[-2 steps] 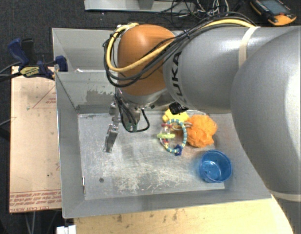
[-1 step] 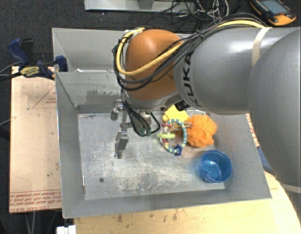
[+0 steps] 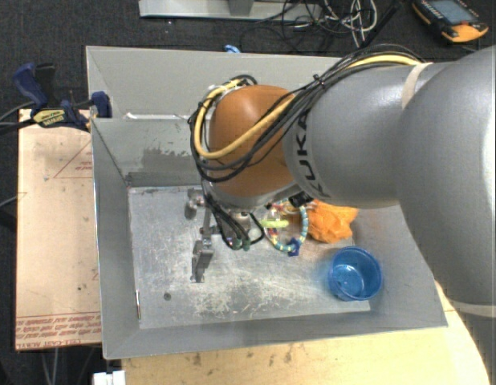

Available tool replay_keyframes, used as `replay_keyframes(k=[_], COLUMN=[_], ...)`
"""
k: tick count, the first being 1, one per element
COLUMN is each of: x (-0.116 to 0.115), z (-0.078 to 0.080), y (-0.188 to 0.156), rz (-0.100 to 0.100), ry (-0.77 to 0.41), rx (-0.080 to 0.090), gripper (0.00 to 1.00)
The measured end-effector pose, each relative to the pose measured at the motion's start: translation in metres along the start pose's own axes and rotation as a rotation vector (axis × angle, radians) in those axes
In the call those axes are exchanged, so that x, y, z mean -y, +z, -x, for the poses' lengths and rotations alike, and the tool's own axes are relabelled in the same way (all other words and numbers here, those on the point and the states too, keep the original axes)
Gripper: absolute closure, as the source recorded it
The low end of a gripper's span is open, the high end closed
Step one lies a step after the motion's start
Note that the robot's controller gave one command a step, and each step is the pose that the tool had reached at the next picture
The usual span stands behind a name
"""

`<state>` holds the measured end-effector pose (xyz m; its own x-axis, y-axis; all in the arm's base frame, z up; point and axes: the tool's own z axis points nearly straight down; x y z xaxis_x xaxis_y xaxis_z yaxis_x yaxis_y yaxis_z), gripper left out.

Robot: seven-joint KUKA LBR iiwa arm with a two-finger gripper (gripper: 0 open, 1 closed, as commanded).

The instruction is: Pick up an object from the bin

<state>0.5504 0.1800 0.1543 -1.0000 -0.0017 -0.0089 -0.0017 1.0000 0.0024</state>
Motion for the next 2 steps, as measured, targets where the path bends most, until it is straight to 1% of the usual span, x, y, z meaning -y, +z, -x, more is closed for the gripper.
replay_keyframes(k=[1,2], x=[-0.007,-0.004], z=[-0.001,-0.033], y=[0.061,0.085], rz=[-0.001,-0.001], ry=[0.011,-0.115], rx=[-0.004,-0.009], gripper=[0.00,0.00])
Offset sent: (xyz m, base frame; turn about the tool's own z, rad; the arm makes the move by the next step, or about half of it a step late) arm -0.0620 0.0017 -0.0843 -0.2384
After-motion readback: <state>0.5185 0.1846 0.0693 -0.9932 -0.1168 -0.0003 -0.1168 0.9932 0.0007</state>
